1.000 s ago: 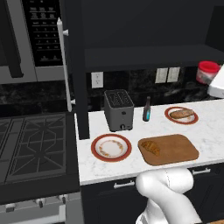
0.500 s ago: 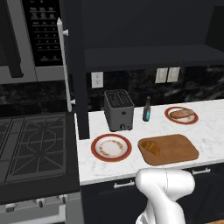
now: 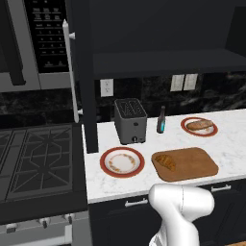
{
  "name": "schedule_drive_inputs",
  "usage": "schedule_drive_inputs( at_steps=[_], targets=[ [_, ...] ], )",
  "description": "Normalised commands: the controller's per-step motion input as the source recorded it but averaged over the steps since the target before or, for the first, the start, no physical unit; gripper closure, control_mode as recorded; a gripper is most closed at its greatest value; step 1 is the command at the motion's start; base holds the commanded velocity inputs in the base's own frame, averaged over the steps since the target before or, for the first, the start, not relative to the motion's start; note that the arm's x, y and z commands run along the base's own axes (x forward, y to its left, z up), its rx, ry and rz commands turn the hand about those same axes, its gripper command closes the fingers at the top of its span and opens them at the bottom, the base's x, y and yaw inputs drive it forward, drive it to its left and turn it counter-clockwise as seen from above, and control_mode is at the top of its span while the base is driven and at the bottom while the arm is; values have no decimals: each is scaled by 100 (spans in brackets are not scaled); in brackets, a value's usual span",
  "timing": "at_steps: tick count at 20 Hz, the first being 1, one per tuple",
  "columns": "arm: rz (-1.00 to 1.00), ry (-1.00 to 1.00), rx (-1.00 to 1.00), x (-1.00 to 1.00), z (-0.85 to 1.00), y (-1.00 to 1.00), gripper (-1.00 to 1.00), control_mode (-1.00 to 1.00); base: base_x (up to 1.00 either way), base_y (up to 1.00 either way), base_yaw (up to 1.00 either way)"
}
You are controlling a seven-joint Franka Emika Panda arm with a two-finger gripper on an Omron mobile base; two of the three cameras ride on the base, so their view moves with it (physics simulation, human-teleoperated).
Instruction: From the different types of pastries on the counter, select a croissant and place it on the cutting board. Then retrieve a jar of jam from the cabinet and place it alongside the croissant on the cutting board.
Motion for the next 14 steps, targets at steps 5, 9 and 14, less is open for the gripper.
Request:
schedule_drive_inputs(
  at_steps=[5, 9, 14],
  targets=[
    [25, -6, -1, 70, -73, 79, 100, -100, 0, 0, 0],
    [14, 7, -5, 84, -32, 28, 100, -100, 0, 0, 0],
    [18, 2, 0, 100, -84, -3, 100, -100, 0, 0, 0]
  ],
)
